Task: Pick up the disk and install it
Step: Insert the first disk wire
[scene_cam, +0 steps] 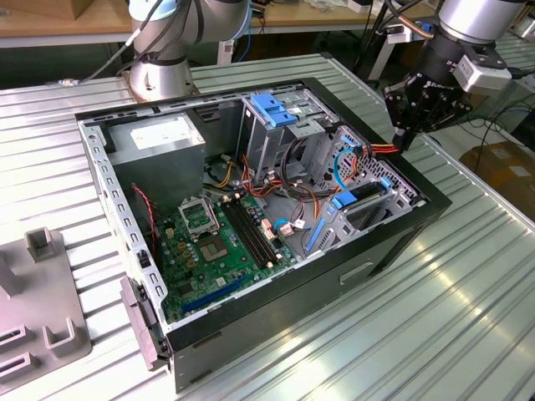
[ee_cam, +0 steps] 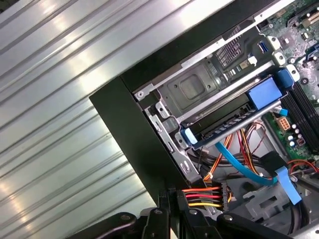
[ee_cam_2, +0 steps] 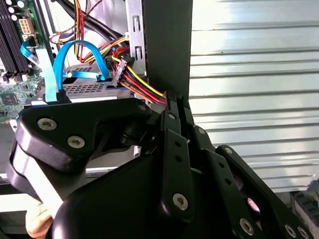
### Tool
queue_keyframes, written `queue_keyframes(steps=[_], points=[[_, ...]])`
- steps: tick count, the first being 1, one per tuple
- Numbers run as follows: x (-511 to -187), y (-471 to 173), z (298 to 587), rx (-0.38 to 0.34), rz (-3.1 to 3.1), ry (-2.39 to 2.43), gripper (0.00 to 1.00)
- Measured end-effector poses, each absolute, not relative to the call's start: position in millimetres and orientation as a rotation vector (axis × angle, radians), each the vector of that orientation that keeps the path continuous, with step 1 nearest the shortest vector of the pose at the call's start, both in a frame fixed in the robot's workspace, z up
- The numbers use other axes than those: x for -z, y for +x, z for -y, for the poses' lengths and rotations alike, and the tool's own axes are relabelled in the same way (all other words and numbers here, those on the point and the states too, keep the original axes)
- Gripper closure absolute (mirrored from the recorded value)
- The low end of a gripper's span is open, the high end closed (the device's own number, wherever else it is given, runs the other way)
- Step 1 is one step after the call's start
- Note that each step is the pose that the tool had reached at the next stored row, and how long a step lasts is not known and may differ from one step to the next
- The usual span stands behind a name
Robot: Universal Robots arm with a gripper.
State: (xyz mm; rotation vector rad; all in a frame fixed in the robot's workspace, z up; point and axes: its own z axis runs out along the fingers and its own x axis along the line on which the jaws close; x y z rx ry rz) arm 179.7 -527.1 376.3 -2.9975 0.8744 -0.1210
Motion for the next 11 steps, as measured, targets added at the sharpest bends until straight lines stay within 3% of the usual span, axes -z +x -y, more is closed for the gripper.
queue_keyframes(steps=[11], points=[[-376.2, 171.1, 527.2, 0.122, -1.006, -2.960, 0.83]])
